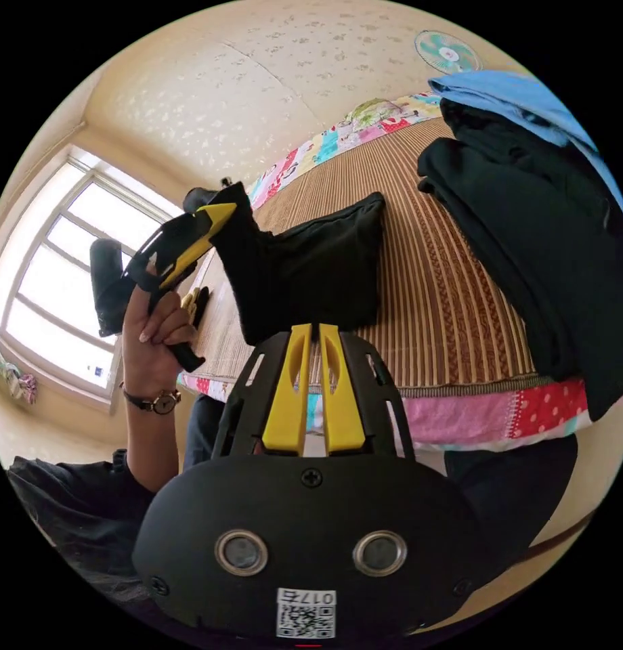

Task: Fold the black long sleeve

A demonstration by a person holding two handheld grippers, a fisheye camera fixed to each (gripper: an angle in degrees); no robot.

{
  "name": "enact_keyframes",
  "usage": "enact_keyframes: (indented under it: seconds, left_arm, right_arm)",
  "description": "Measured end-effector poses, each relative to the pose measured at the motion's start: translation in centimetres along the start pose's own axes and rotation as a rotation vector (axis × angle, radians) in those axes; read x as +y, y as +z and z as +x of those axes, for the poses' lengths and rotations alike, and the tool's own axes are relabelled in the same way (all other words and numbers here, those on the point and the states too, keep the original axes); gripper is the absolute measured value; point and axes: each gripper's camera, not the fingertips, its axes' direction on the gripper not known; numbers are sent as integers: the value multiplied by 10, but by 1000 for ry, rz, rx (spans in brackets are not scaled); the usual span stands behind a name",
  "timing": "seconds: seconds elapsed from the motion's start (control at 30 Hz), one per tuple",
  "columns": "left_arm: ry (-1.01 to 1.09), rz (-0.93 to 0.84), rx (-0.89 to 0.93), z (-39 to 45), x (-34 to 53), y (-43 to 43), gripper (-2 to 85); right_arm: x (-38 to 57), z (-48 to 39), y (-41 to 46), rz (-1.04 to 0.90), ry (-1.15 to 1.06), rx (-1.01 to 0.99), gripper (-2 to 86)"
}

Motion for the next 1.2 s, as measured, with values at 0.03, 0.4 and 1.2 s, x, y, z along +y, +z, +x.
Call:
enact_keyframes:
  seconds: [0.03, 0.4, 1.2]
  left_arm:
    - [31, -70, 16, 12, 3, 27, 71]
    - [-468, 144, -326, -61, 116, -37, 150]
    - [59, 202, 132, 119, 205, -94, 124]
  right_arm:
    - [5, 14, -10, -5, 25, 1, 33]
    - [19, 115, -58, -33, 179, -278, 93]
    - [-116, 80, -203, 234, -159, -1106, 36]
